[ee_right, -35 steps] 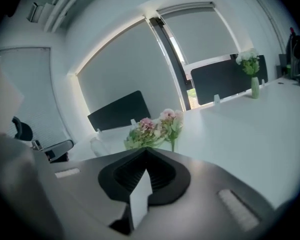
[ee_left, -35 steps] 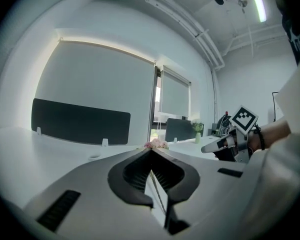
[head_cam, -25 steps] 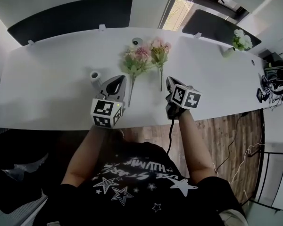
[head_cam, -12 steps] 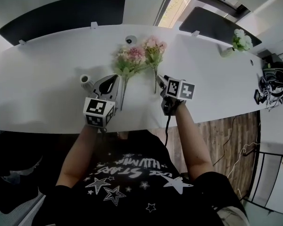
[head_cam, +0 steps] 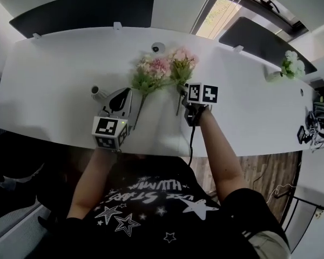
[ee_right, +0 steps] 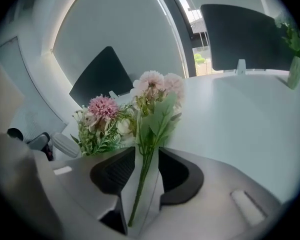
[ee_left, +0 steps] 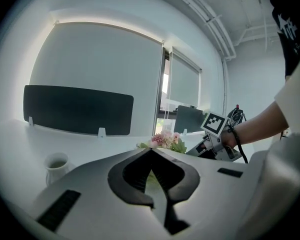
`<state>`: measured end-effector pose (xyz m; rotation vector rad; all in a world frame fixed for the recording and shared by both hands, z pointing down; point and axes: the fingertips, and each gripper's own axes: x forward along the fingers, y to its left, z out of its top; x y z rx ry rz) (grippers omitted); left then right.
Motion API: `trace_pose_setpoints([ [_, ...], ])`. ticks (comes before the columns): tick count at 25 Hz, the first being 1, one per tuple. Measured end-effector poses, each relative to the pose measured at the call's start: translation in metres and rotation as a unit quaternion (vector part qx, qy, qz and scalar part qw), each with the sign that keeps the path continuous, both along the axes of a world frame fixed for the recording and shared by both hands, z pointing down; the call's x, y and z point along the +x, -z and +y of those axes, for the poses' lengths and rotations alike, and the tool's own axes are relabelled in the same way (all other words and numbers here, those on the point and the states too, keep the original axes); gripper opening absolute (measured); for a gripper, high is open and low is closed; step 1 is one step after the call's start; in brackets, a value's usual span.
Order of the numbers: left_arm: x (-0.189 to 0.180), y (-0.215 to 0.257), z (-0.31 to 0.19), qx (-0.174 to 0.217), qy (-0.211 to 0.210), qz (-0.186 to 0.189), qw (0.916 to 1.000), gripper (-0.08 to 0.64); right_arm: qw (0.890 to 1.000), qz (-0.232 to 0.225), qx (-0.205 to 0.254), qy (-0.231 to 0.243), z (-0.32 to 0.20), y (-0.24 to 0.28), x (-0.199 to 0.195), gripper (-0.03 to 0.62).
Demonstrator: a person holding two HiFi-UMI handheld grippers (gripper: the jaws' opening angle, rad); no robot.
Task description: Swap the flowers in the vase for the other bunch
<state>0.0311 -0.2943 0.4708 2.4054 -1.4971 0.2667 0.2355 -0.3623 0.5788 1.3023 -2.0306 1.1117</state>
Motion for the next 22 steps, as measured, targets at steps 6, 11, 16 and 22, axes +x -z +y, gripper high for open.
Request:
trace_pose_setpoints([
  [6,0.000,-0.003,-0.004,0.001,0.037,-0.001,0.9993,0.008,0.999,-0.009,-0.041,0.036,-0.014,-0.017,-0.005,0.126],
  [11,0.000,-0.012,-0.003,-0.005,0.058,-0.014,0.9982,0.008,0.996,-0.027,-0.069,0.056,-0.017,-0.023,-0.006,0.107],
  [16,-0.002,-0.013,0.003,-0.007,0.082,-0.018,0.9964,0.008,0.993,-0.067,-0.082,0.053,-0.019,-0.023,-0.001,0.083],
  [22,-0.004,-0.011,0.021,-0.003,0.111,-0.020,0.9936,0.008,0.994,-0.076,-0.061,0.048,-0.020,-0.014,0.015,0.067],
])
